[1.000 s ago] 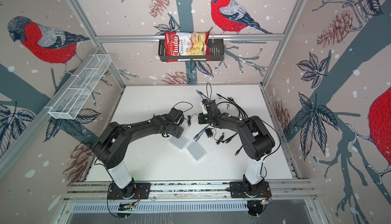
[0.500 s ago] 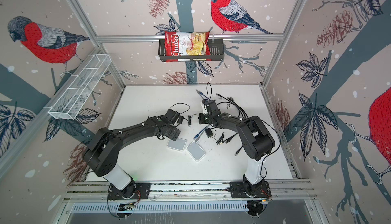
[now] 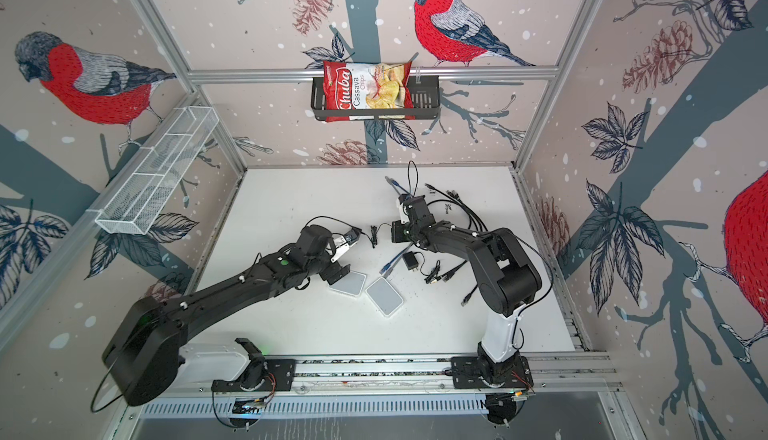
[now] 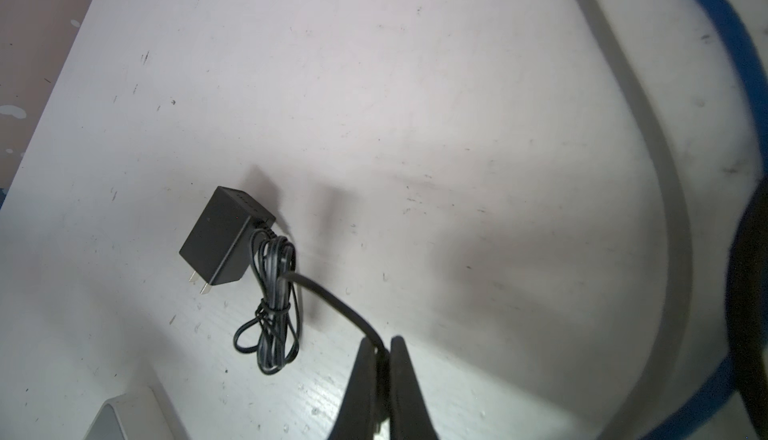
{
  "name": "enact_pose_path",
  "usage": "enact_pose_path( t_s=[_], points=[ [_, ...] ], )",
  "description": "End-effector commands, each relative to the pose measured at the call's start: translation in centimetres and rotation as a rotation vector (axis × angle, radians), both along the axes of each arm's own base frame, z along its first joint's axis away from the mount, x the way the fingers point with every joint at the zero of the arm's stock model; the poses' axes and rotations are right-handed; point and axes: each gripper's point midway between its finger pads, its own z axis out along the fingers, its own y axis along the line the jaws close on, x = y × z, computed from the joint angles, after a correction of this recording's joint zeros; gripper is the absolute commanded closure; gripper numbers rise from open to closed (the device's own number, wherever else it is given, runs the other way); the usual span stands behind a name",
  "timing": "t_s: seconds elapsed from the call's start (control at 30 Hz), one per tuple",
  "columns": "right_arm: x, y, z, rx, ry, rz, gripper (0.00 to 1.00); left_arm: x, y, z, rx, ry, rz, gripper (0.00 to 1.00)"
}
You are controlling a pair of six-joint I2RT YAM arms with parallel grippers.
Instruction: Insert the plug into the switch port
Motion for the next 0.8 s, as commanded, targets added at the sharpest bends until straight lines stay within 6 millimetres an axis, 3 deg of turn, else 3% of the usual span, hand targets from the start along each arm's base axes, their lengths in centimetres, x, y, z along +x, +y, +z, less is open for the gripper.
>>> enact_pose_path(
  t_s=[0.0, 0.13, 0.33, 0.53, 0.77],
  points=[
    [0.3, 0.3, 0.7, 0.010, -0.021, 0.011, 0.95, -2.1, -1.8, 0.4, 0.003, -0.034, -0.239, 0.04],
    [0.1, 0.3, 0.5, 0.016, -0.013, 0.009, 0.94, -5.3, -2.1, -1.4, 0.035, 0.069, -0.383, 0.05],
    [-0.1, 0.9, 0.1, 0.053, 0.014, 0.016, 0.94, -8.0, -2.8, -3.0, 0.084, 0.238, -0.507, 0.05],
    [-0.1, 1.1, -0.1, 0.062, 0.024, 0.018, 0.94, -8.3, -1.3, -5.1, 0.239, 0.343, -0.530, 0.07],
    [-0.1, 1.0, -0.1, 0.062, 0.020, 0.022, 0.94, -6.9, -1.1, -6.0, 0.298, 0.321, -0.511, 0.07]
  ],
)
